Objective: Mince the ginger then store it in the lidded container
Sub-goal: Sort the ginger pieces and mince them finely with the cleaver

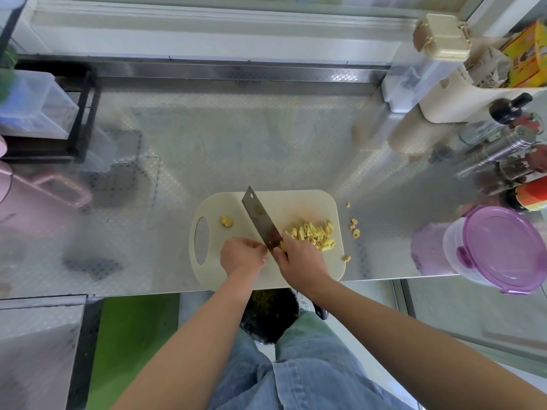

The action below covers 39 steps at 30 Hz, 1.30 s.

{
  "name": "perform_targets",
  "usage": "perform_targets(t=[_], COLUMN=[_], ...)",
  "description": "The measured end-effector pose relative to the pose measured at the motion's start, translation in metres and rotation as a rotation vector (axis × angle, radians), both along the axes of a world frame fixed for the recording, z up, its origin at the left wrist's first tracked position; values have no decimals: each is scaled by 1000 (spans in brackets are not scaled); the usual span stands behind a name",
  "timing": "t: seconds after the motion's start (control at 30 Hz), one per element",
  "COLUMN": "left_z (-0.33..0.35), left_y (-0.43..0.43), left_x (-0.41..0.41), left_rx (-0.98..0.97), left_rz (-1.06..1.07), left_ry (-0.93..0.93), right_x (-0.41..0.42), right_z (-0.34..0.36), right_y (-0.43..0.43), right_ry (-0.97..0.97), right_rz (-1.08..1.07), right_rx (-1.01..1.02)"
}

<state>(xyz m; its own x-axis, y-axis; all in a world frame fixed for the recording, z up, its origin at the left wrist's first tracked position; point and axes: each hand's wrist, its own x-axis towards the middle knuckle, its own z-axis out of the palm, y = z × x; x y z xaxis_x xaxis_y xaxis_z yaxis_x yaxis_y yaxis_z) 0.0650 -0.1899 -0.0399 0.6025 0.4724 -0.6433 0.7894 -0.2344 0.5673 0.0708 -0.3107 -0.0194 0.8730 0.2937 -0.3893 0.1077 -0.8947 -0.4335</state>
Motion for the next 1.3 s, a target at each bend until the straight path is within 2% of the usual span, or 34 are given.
perform_targets(t=[0.27, 0.5, 1.3], left_z=[-1, -2, -2], left_y=[1, 1, -1], left_x=[2, 0, 2], left_rx=[-20, -47, 7], left_rz=[-8, 32, -6], left_ry=[17, 8, 11], right_x=[0, 3, -8], right_z=[-9, -7, -2], right_y=[11, 6, 0], right_ry=[28, -4, 7], right_rz=[-39, -104, -85], right_rx=[-37, 28, 28])
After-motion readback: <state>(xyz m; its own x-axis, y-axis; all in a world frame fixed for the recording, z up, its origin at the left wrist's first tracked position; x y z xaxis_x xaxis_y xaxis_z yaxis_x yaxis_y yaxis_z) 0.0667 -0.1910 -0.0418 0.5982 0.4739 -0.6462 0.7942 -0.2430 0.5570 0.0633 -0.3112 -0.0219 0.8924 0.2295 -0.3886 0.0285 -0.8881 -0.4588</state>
